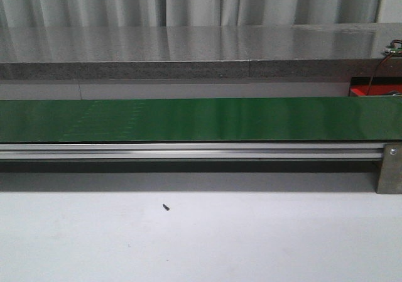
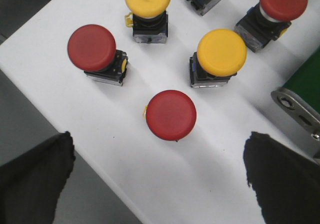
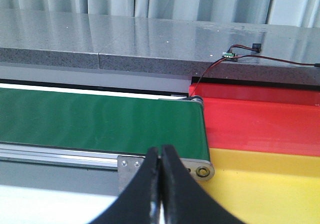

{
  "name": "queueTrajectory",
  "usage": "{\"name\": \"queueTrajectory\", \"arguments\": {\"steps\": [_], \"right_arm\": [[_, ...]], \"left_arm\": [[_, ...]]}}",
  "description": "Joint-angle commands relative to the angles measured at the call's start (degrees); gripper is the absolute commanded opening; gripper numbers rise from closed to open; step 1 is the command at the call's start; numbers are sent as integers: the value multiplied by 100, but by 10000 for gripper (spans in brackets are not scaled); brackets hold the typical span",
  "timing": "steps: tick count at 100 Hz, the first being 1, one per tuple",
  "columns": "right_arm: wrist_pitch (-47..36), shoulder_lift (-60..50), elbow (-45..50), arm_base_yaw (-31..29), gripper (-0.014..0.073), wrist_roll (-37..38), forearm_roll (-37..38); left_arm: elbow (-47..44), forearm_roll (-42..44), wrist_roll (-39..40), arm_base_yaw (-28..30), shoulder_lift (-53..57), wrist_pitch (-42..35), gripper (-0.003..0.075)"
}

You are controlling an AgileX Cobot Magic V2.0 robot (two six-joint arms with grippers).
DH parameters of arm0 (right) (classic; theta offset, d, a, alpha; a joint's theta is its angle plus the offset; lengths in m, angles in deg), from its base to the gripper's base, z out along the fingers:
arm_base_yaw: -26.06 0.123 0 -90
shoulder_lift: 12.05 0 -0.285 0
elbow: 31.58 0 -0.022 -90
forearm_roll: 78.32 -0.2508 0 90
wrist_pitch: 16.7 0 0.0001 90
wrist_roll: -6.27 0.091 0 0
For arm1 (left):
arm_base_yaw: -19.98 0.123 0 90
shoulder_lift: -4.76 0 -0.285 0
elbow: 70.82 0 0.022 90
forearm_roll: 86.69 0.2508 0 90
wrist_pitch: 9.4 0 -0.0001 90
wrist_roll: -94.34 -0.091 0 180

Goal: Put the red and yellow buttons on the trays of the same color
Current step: 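Grasp a red push button with the left gripper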

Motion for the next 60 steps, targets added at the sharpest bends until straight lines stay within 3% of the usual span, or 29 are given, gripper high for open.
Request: {"name": "queueTrajectory", "arguments": {"steps": [1,60], "right_arm": [[-457,-105,-101,-9,-68,-13,61],[-457,-105,-101,-9,-68,-13,61]], "left_arm": [[310,-42,-66,12,-123,-294,651],[446,-288,-218,12,-1011,-857,651]]}}
